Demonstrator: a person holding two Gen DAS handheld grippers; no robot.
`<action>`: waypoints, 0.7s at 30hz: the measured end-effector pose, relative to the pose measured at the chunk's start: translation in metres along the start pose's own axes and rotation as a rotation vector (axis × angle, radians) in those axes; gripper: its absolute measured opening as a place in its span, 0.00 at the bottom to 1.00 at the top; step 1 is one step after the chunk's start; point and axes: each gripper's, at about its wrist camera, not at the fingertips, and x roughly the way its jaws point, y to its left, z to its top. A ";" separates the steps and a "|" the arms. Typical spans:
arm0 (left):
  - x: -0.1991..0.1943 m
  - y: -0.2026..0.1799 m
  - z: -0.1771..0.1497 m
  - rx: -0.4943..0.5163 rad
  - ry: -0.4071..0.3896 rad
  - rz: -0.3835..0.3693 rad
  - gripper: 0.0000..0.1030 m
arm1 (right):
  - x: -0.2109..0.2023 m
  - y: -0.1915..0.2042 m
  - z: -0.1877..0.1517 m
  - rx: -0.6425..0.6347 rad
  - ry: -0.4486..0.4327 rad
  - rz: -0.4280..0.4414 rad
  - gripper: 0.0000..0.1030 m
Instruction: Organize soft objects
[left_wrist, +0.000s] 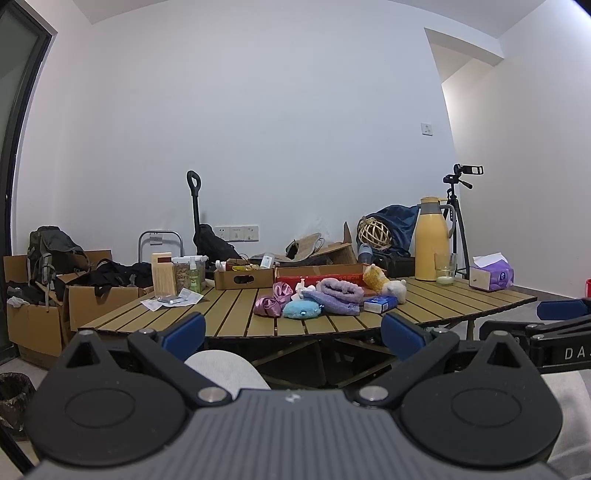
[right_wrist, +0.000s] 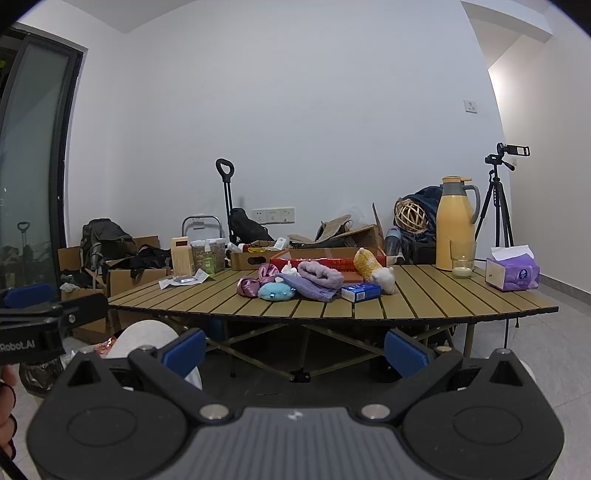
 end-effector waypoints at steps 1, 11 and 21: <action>0.000 0.000 0.000 -0.001 0.001 0.000 1.00 | 0.000 0.000 0.000 0.000 0.000 0.000 1.00; -0.001 -0.001 0.000 0.002 -0.001 -0.002 1.00 | 0.000 -0.001 0.000 0.012 0.011 -0.003 1.00; -0.001 -0.002 0.000 0.003 -0.001 -0.001 1.00 | 0.001 0.000 0.001 0.017 0.015 -0.005 1.00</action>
